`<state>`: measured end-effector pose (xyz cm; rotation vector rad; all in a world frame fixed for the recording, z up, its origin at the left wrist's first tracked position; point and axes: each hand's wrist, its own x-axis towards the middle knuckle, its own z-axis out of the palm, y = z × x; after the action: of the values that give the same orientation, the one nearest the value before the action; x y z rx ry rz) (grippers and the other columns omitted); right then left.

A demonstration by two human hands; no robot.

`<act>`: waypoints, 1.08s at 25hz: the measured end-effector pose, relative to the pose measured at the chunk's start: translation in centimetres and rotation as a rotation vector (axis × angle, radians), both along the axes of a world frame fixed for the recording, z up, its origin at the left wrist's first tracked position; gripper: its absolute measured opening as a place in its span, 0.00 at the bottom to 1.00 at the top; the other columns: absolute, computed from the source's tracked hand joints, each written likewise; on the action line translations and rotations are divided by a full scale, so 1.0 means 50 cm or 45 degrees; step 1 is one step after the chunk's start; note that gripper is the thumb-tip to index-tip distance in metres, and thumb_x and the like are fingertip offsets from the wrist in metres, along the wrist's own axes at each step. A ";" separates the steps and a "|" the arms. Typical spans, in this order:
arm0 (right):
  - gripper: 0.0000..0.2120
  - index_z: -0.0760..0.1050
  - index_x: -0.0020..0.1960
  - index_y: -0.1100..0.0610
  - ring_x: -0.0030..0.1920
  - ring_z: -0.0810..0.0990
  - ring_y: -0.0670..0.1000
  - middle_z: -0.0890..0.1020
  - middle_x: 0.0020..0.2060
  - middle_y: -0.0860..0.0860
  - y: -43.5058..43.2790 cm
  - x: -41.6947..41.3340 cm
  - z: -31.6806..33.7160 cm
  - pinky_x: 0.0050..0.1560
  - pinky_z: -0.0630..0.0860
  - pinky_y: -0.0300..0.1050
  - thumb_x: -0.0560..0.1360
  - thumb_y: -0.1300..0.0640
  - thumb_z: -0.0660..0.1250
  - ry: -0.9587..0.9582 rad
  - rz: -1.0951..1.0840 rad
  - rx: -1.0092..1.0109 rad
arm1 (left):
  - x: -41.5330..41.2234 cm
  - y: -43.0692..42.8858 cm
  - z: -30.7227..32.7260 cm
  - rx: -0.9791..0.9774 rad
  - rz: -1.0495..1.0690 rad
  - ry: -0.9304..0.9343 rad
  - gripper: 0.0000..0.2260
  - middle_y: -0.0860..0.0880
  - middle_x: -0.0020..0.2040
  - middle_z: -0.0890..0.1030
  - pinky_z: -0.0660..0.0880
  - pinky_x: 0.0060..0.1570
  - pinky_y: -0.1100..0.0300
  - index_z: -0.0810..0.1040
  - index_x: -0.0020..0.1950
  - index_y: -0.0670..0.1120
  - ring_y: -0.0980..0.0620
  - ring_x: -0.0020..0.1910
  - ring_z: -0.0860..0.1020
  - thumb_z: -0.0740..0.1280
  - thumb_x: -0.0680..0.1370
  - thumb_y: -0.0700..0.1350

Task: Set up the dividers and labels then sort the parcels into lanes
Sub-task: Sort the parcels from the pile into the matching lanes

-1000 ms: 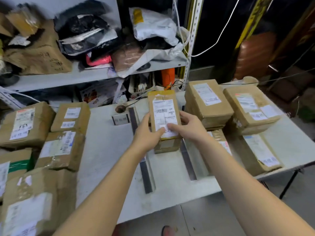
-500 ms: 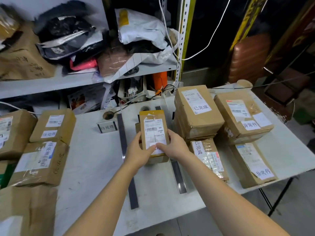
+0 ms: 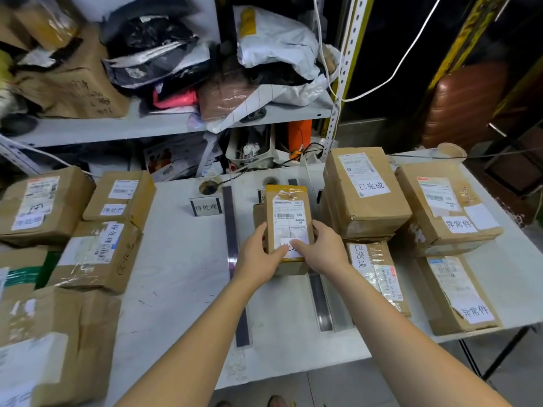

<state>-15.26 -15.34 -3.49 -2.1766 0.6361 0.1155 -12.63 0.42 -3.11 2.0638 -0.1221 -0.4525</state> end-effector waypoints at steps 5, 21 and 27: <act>0.33 0.67 0.76 0.49 0.68 0.75 0.56 0.79 0.66 0.51 0.057 0.033 0.054 0.59 0.78 0.54 0.74 0.49 0.75 -0.215 0.100 -0.286 | 0.014 0.091 0.059 0.353 -0.120 -0.244 0.32 0.50 0.77 0.67 0.69 0.69 0.53 0.59 0.82 0.53 0.48 0.75 0.68 0.69 0.81 0.51; 0.33 0.65 0.78 0.48 0.75 0.67 0.54 0.70 0.76 0.47 0.533 0.043 0.138 0.73 0.67 0.54 0.77 0.44 0.71 -0.305 0.844 -0.590 | -0.021 0.669 0.128 1.047 0.089 -0.452 0.33 0.49 0.74 0.70 0.76 0.61 0.48 0.58 0.82 0.53 0.45 0.69 0.72 0.64 0.79 0.60; 0.33 0.66 0.78 0.46 0.74 0.69 0.52 0.73 0.74 0.45 0.746 0.002 0.086 0.71 0.68 0.49 0.76 0.44 0.71 -0.157 0.811 -0.402 | -0.070 0.896 0.073 0.942 0.157 -0.364 0.29 0.47 0.69 0.73 0.75 0.57 0.50 0.62 0.79 0.52 0.45 0.66 0.73 0.64 0.80 0.58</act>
<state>-15.18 21.99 0.82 -2.5992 -0.1392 0.2238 -16.14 45.21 0.54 2.8388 0.0103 -0.1200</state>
